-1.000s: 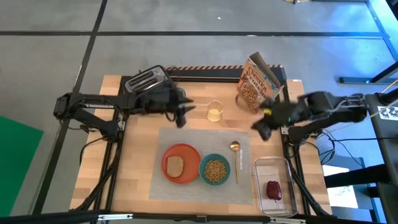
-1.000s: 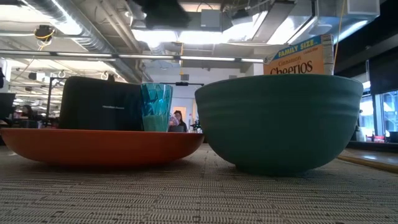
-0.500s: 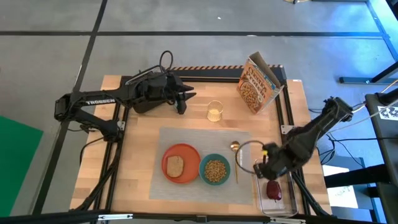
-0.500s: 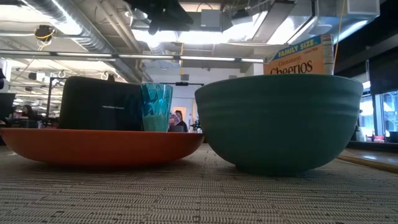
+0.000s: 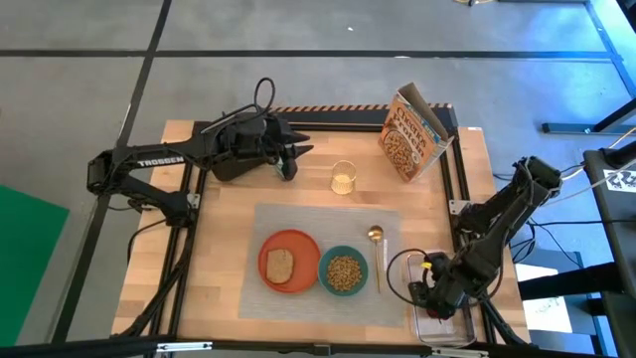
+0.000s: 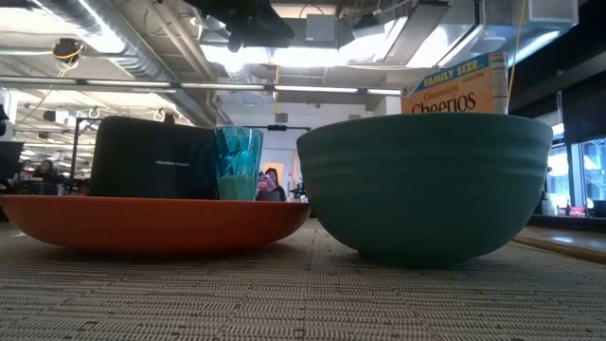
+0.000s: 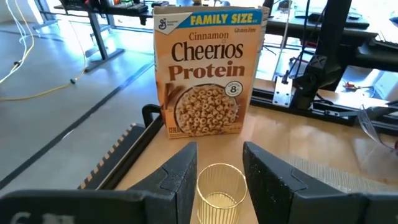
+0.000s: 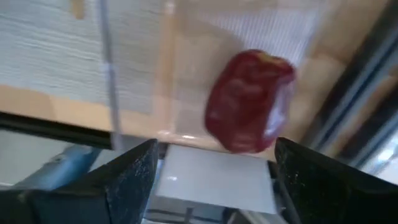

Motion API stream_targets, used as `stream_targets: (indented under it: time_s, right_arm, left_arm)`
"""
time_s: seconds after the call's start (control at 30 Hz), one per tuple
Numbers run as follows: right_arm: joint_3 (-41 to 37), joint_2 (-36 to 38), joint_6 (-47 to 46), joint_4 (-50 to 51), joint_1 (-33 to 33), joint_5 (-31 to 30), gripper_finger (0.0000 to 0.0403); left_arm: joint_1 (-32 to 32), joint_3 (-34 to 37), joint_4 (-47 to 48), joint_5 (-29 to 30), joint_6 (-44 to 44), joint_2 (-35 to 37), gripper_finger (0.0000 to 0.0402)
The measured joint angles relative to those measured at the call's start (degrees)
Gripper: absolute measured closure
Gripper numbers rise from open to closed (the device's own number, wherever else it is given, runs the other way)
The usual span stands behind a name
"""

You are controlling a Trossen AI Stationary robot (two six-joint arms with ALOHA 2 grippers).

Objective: Arrange a breakfast setting
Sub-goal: Put the apple on the orange plate

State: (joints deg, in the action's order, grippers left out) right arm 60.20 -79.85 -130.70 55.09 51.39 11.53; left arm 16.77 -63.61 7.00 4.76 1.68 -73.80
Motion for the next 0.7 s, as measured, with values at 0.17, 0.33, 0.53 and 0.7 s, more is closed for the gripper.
stream_targets:
  time_s: [0.17,0.33,0.53,0.7]
  right_arm:
    - [0.0,-1.2,0.7,5.0,1.2,0.1,0.0089]
    - [0.0,-4.4,2.7,5.3,2.4,-1.7,0.0088]
    - [0.0,-9.6,6.6,3.7,2.4,1.5,0.0088]
    - [0.0,-13.4,8.0,0.8,2.4,5.3,0.0088]
  left_arm:
    - [-0.4,0.0,0.8,-0.1,-0.8,0.0,0.0278]
    - [-0.3,0.0,2.1,0.0,-0.8,0.0,0.0278]
    - [-0.4,0.0,2.7,0.0,-0.9,0.0,0.0278]
    - [-0.3,0.0,2.7,0.0,-0.9,0.0,0.0278]
